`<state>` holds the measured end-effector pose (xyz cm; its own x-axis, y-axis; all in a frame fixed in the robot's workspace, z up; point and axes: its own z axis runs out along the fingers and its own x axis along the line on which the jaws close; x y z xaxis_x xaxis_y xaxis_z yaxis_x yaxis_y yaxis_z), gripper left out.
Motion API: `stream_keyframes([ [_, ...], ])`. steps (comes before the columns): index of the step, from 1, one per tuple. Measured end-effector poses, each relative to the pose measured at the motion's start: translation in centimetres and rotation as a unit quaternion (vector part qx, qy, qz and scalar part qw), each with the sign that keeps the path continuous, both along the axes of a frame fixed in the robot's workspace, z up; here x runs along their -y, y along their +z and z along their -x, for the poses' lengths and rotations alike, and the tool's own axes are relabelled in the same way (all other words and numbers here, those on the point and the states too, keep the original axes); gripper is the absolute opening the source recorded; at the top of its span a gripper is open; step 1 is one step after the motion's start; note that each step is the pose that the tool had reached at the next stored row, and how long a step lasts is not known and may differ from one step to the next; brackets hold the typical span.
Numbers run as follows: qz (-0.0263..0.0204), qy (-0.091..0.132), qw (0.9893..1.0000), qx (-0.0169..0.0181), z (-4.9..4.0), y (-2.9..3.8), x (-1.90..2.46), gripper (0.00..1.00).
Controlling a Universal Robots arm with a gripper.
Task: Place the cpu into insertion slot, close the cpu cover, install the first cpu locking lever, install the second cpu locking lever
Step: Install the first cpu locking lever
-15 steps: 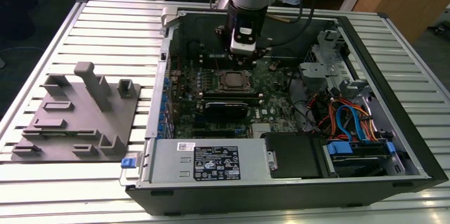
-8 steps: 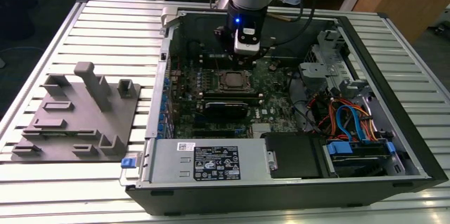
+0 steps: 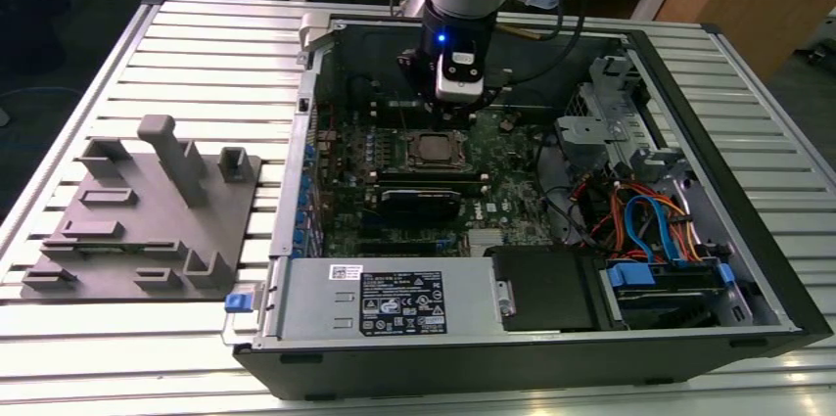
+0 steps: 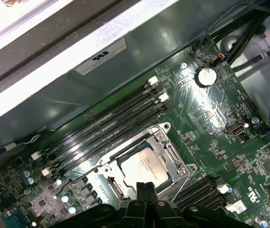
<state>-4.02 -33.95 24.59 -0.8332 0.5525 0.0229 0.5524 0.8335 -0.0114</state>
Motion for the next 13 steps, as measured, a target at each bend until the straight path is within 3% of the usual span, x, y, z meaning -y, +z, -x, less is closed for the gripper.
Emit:
stream_keyframes([
  [7, 0.0000, 0.000, 1.0000, 0.0000, 0.00, 0.00, 0.00, 0.10],
  [11, -0.0085, 0.000, 1.0000, 0.0034, 0.01, 0.01, 0.00, 0.10],
  [13, -0.0088, 0.000, 1.0000, 0.0035, 0.00, 0.00, 0.00, 0.10],
])
